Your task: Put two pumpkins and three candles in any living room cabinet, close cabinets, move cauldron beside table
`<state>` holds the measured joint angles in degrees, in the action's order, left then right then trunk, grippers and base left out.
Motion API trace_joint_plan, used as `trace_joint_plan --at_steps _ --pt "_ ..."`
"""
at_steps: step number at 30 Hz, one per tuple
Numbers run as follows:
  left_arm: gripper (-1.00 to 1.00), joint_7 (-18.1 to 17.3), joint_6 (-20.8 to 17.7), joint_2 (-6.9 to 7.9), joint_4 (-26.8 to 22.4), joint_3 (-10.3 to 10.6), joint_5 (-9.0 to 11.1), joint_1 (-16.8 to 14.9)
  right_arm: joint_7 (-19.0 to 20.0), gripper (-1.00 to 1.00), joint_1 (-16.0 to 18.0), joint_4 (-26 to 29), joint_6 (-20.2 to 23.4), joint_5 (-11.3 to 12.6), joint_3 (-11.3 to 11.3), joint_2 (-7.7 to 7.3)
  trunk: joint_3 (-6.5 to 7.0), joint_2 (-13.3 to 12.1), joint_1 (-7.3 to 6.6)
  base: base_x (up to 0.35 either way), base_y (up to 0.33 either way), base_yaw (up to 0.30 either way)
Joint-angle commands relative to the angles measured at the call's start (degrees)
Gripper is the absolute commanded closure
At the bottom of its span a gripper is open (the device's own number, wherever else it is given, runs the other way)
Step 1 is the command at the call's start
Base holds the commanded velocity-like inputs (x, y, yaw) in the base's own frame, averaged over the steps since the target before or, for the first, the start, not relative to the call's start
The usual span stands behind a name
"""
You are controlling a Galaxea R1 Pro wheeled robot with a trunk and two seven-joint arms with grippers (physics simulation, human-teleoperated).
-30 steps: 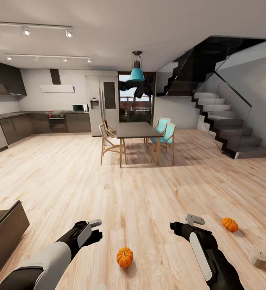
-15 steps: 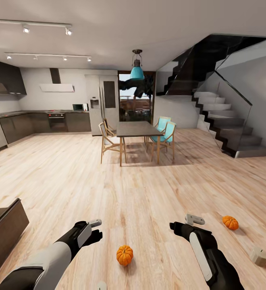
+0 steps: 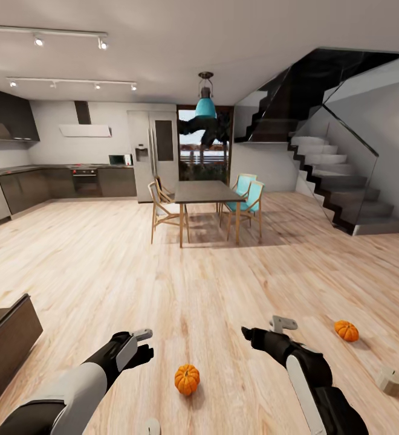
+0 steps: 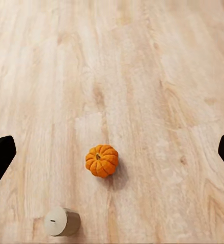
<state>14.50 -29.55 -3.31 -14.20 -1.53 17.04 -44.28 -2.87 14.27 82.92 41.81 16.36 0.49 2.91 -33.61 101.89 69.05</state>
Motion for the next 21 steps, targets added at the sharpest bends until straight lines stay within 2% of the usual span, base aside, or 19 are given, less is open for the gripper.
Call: trace_joint_plan --at_steps 1,6,21 --pt "-1.0 0.4 -0.2 -0.03 -0.1 -0.1 0.5 0.0 0.5 -1.0 -0.6 1.3 0.6 0.3 0.0 0.0 -0.25 0.4 0.22 0.0 0.0 0.0" --pt "-1.0 0.4 -0.2 -0.03 -0.1 -0.1 0.5 0.0 2.8 -1.0 -2.5 4.8 2.9 0.3 0.1 -0.01 -1.14 2.4 1.32 0.0 0.0 0.0" --pt "-1.0 0.4 0.0 -0.03 -0.1 -0.1 0.4 0.0 3.4 -1.0 -3.1 5.6 3.5 0.3 0.1 -0.01 -3.84 8.5 4.62 0.0 0.0 0.0"
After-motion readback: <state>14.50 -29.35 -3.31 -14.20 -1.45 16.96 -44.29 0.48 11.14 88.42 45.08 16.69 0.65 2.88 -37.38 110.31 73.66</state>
